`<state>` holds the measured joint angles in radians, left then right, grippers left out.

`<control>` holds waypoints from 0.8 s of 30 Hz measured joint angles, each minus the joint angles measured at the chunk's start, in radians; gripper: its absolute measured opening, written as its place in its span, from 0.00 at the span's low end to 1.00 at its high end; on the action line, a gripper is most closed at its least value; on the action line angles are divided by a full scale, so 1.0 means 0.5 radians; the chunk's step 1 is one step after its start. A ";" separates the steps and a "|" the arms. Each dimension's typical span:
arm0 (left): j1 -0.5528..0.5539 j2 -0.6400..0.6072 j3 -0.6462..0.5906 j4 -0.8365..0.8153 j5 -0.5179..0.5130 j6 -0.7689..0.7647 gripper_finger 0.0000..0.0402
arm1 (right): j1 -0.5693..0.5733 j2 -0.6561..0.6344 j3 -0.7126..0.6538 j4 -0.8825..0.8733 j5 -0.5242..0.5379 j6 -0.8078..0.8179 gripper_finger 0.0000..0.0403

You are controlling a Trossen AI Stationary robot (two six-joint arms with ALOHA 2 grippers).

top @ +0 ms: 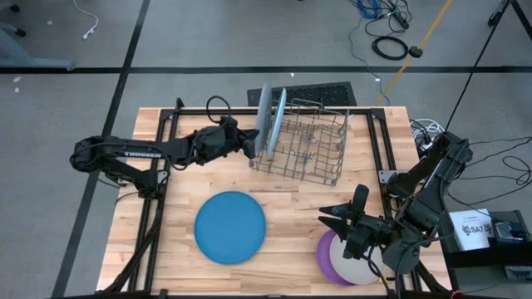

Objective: Sort dishes
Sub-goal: Put the gray plate into the dish rack

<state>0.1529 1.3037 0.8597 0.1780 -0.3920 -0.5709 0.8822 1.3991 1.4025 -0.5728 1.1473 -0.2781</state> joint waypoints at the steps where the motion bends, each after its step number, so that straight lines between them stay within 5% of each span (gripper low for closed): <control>1: -0.008 0.000 0.000 -0.002 0.000 0.000 0.08 | 0.000 0.000 0.000 -0.001 0.000 0.002 0.27; 12: -0.075 0.000 -0.004 -0.010 0.016 0.000 0.36 | 0.000 0.000 0.000 0.000 0.000 0.011 0.27; 20: -0.103 -0.005 -0.003 -0.007 0.035 0.035 0.38 | -0.141 0.000 0.000 -0.204 -0.006 0.362 0.27; 24: -0.112 -0.008 -0.004 0.001 0.035 0.055 0.38 | -0.346 0.000 -0.035 -0.408 -0.274 0.673 0.27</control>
<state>0.0967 1.2999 0.8577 0.1784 -0.3744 -0.5434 0.7090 1.3991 1.3848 -0.7770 1.0104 0.0586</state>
